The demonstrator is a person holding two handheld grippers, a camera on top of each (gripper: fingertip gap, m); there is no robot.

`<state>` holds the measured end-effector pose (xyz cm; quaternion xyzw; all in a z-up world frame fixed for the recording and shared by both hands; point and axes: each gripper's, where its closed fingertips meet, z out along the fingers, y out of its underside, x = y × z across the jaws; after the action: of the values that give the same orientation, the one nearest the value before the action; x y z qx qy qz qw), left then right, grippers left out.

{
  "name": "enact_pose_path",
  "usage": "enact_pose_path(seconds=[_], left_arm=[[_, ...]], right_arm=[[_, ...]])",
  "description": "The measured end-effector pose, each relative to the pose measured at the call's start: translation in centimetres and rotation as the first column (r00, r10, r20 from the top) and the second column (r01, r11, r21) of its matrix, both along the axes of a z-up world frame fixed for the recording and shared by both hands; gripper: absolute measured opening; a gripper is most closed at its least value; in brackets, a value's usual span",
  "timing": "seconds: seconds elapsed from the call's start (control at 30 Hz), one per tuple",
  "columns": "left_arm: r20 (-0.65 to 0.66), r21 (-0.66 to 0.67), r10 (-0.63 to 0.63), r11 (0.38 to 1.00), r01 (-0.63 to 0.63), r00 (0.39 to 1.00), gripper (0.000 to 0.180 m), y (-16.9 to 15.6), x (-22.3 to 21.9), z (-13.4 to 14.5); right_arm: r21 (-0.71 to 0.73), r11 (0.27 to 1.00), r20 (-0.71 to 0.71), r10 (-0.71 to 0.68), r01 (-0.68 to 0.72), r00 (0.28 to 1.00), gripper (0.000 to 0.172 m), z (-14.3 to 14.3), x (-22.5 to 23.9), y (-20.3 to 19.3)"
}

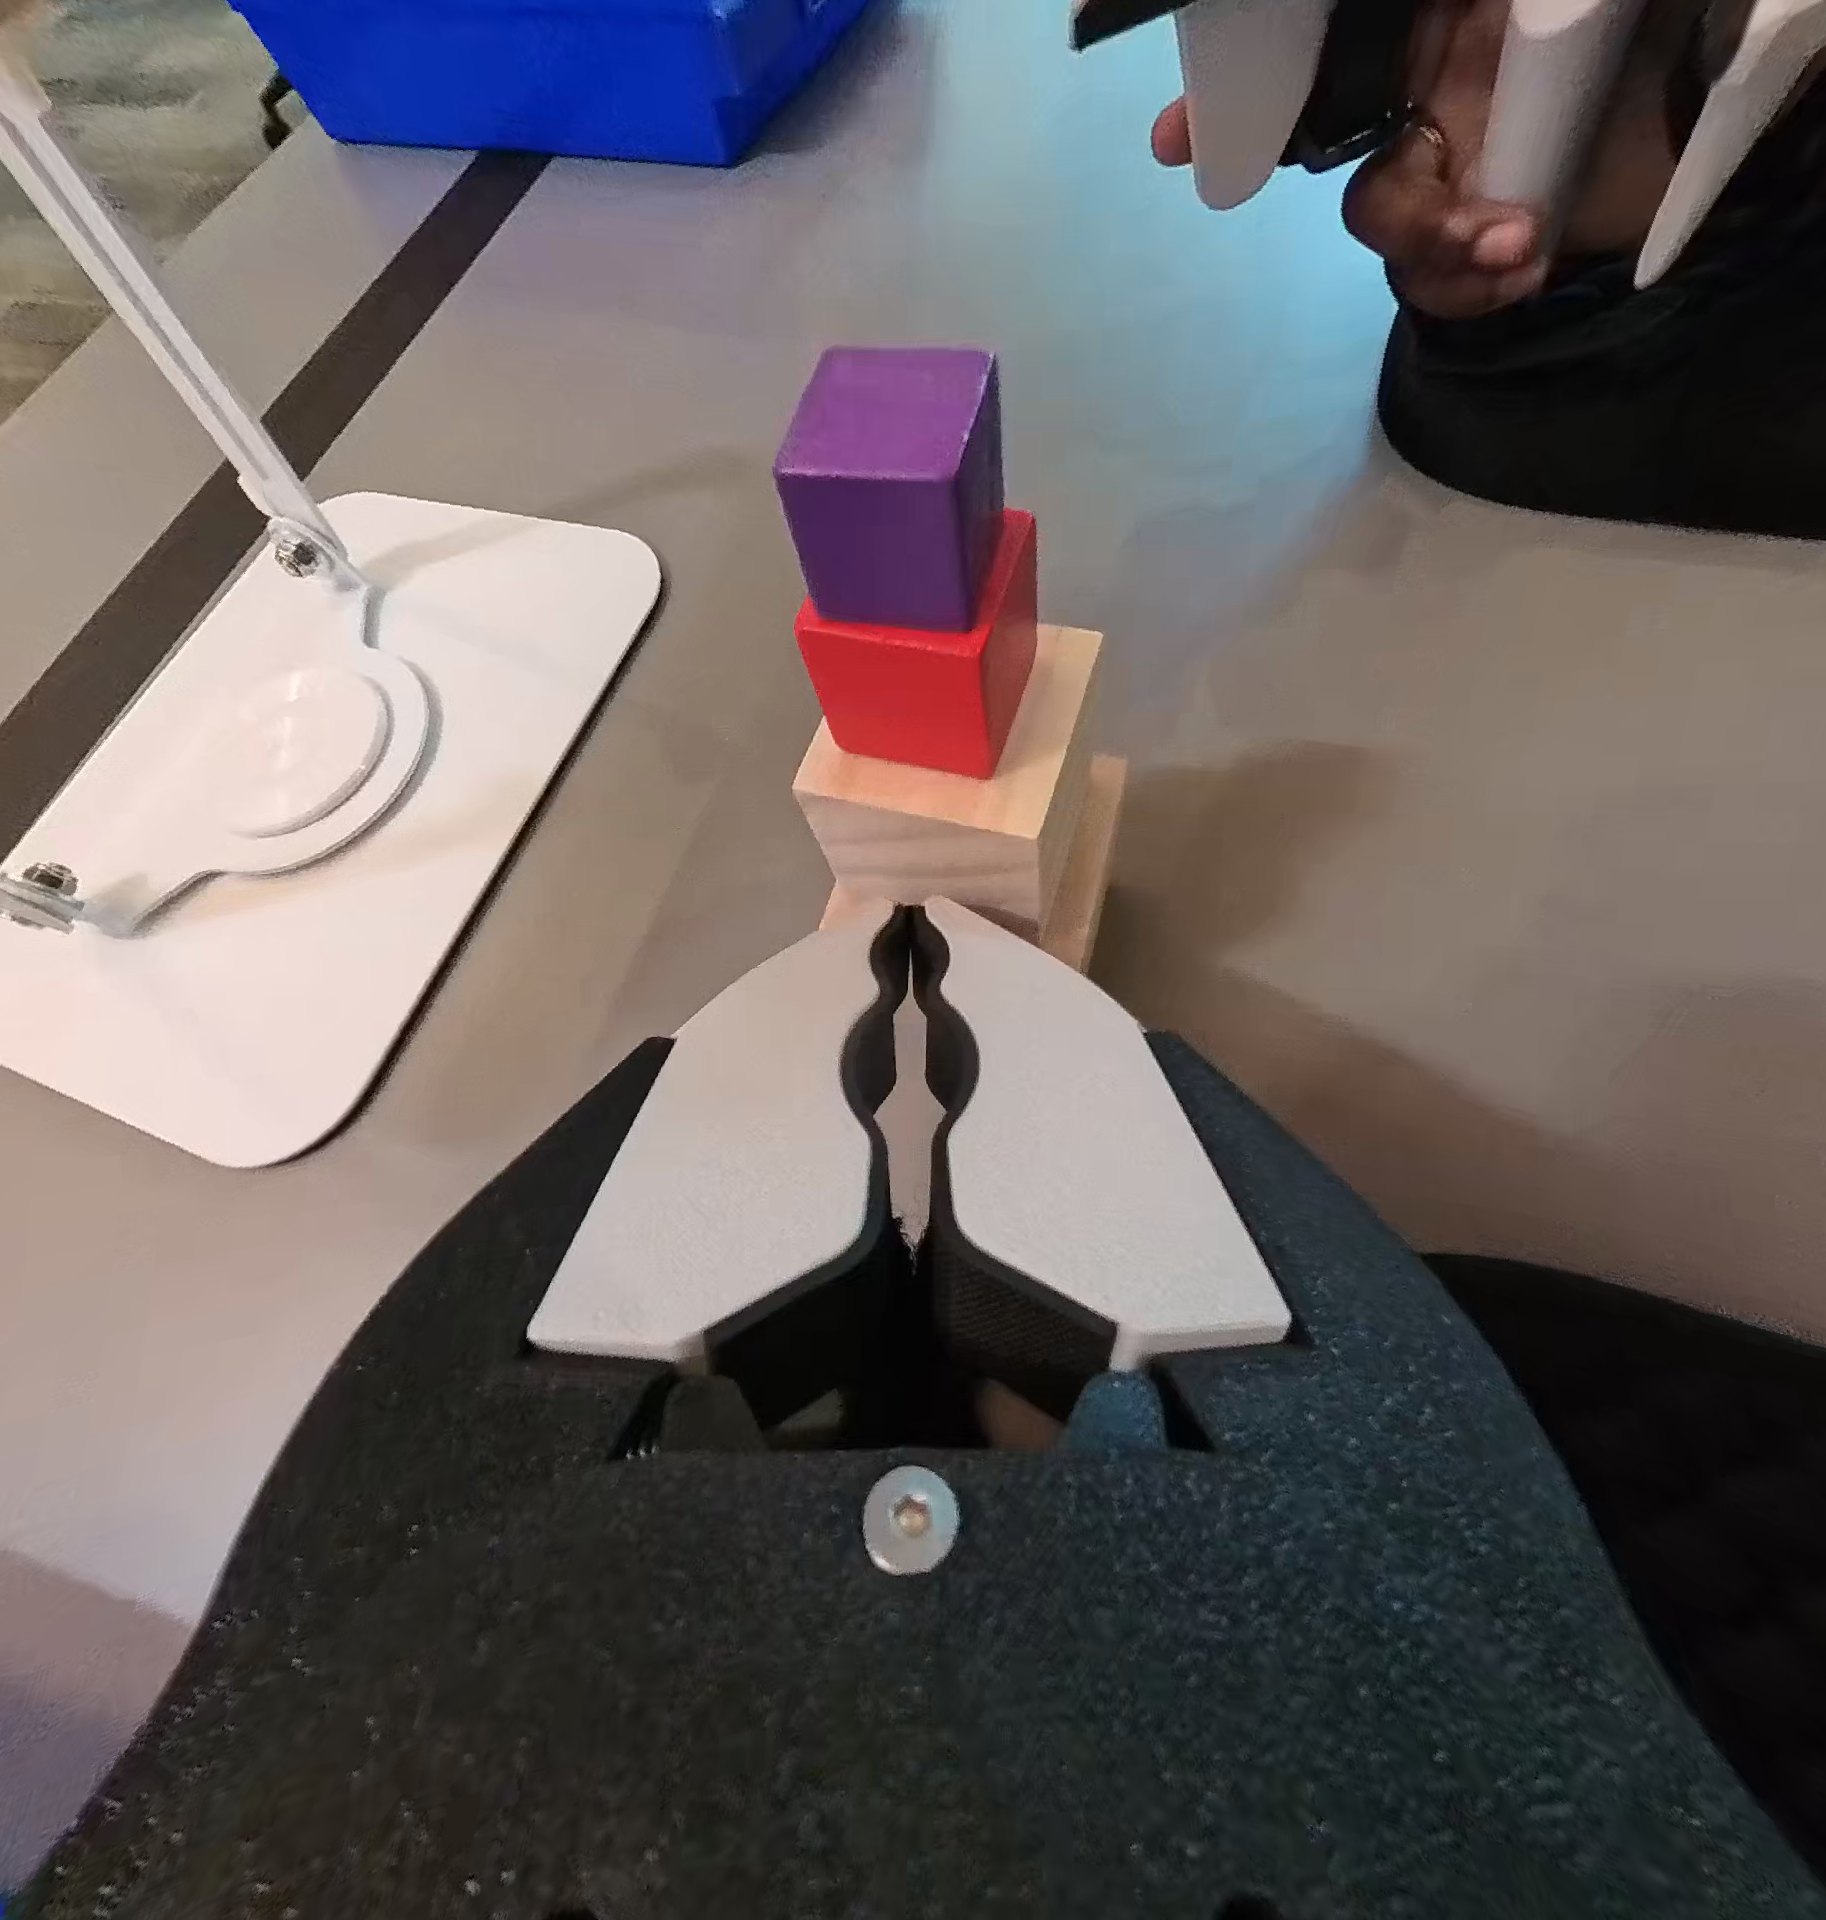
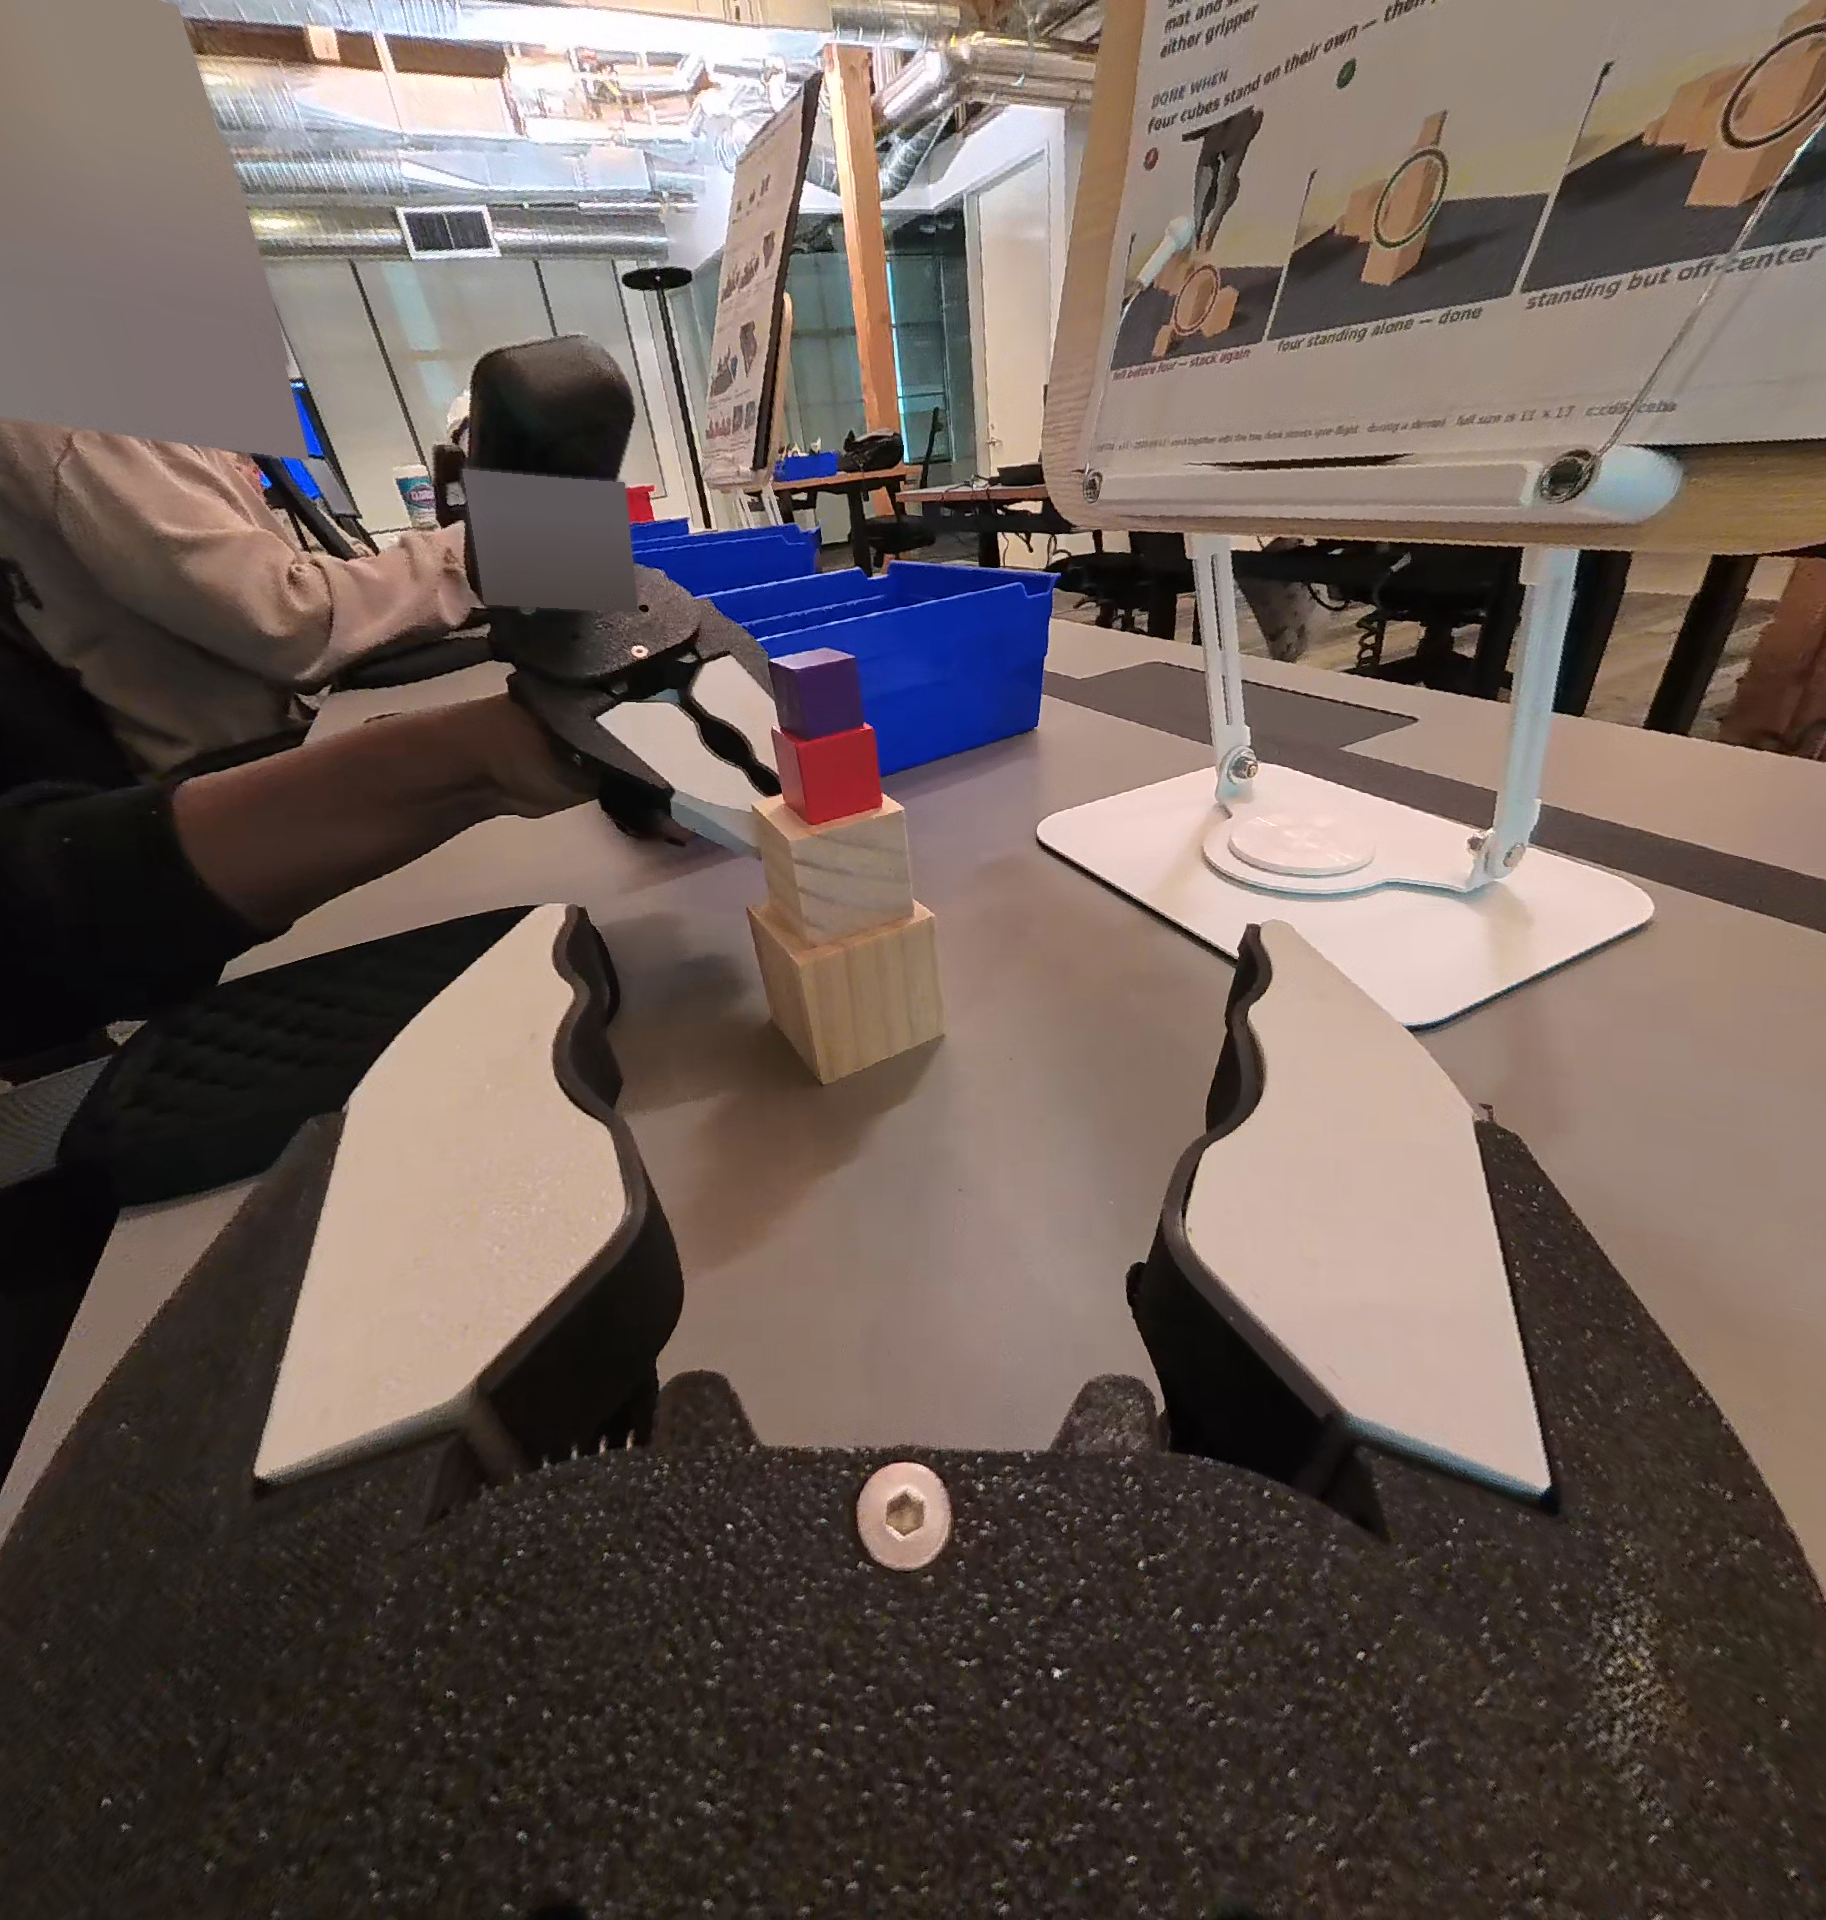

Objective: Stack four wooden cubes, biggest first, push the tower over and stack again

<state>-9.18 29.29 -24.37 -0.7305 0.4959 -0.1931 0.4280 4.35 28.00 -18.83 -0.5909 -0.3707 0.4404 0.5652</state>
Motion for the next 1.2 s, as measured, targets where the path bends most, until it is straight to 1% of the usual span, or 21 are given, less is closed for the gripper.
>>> enact_pose_path(seconds=[0.43,0.83,1.03,1.07,1.13,1.17,1.2], left_arm=[[-0.008,0.006,-0.027,1.0,0.027,1.0,0.0,0.1,1.7,0.4],[0.018,0.018,-0.043,0.999,0.042,0.999,0.0,0.0,3.1,0.9],[0.133,0.042,-0.047,0.998,0.042,0.99,0.0,-1.0,3.2,2.7],[0.172,0.051,-0.06,0.997,0.052,0.983,0.0,-1.5,3.4,3.3],[0.278,0.086,-0.127,0.991,0.107,0.952,0.0,-3.1,3.8,4.8],[0.34,0.108,-0.151,0.987,0.121,0.928,0.018,-3.8,4.0,5.7],[0.398,0.126,-0.17,0.983,0.13,0.901,0.031,-4.7,4.1,6.6]], right_arm=[[0.011,1.0,0.019,0.008,-0.009,1.0,0.112,-0.2,-0.2,-0.2],[0.005,1.0,0.008,0.004,-0.004,1.0,0.112,-0.1,0.0,-0.1],[0.001,1.0,0.006,0.004,-0.004,1.0,0.112,-0.1,0.0,0.0],[0.002,1.0,0.005,0.003,-0.003,1.0,0.112,0.0,0.0,0.0],[0.004,1.0,0.005,0.003,-0.003,1.0,0.112,0.0,0.0,0.0],[0.004,1.0,0.005,0.002,-0.002,1.0,0.112,0.0,0.0,0.0],[0.005,1.0,0.005,0.001,-0.001,1.0,0.112,0.0,0.0,0.0]])
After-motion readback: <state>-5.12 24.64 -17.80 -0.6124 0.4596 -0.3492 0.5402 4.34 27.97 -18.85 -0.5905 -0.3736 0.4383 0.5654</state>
